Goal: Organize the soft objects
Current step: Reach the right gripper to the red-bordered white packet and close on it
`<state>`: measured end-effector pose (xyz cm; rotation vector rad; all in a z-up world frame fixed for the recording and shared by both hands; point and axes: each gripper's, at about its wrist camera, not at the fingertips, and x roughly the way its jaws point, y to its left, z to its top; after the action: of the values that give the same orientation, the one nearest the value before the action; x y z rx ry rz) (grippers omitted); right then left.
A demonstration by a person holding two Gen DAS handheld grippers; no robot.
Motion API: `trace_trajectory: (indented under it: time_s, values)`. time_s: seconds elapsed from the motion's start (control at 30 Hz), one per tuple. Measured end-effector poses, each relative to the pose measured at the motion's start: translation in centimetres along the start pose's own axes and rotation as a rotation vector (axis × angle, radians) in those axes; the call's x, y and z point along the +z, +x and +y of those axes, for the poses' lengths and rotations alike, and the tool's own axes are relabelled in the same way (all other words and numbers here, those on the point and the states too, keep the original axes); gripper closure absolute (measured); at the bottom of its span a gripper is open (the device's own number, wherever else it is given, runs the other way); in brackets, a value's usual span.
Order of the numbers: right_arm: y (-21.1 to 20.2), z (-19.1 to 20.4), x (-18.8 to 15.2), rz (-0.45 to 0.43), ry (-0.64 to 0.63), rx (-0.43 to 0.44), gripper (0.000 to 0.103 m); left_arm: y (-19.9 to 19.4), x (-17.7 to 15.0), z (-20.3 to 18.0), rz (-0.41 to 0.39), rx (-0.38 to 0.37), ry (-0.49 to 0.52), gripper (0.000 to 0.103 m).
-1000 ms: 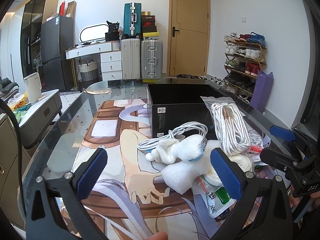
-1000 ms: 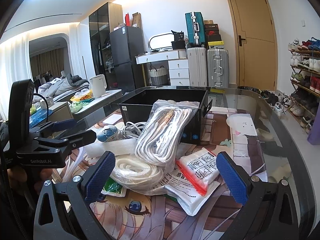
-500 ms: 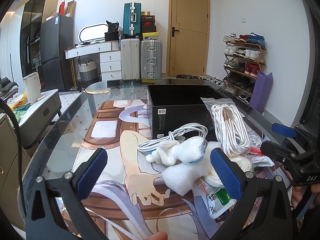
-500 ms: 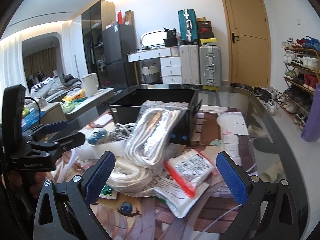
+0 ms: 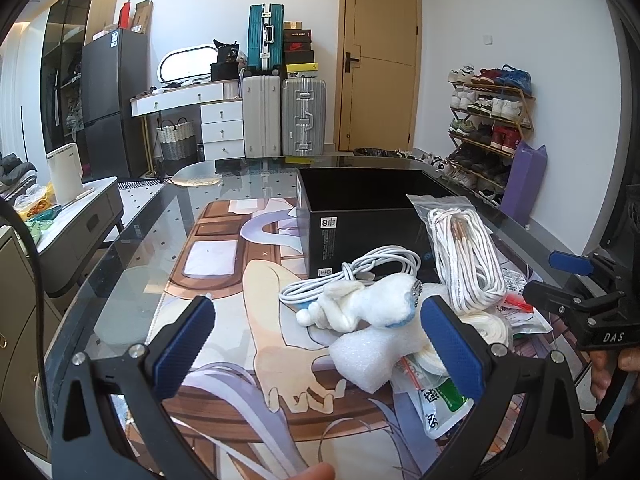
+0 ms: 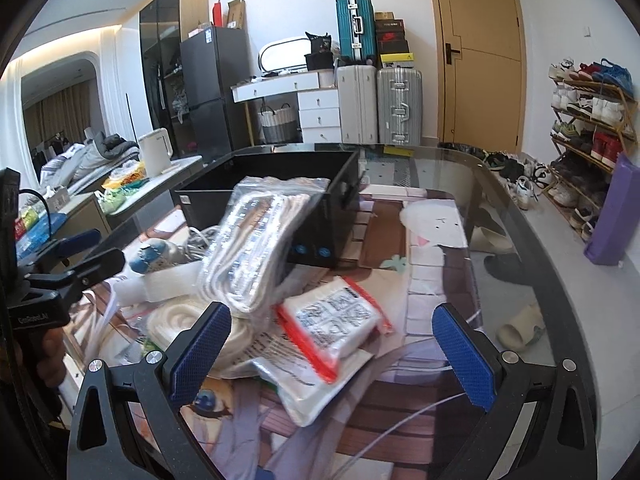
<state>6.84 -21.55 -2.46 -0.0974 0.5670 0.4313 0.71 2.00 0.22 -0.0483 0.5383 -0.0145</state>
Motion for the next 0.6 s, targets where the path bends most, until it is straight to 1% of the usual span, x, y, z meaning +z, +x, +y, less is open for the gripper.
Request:
trace_trajectory:
  time_s: [0.13, 0.27, 0.4, 0.53, 0.6]
  values:
    - [1.0, -0.6, 0.0, 0.050, -0.014, -0.021, 0.000, 0.2, 0.1, 0.1, 0.007, 0.000, -0.006, 0.000]
    - [2.2, -1.0, 0.1, 0.101, -0.023, -0.019, 0.001, 0.3, 0.1, 0.1, 0.011, 0.006, -0.004, 0.000]
    - [3.0, -1.0, 0.2, 0.141, -0.023, 0.006, 0.006, 0.4, 0.1, 0.1, 0.012, 0.005, -0.004, 0.000]
    - [3.7, -0.8, 0.5, 0.156, -0.028, 0.011, 0.006, 0.4, 0.1, 0.2, 0.013, 0.003, -0.007, 0.000]
    - [4.1, -0.8, 0.6, 0.174, -0.029, 0.028, 0.012, 0.5, 0.1, 0.1, 0.012, 0.006, -0.003, 0.000]
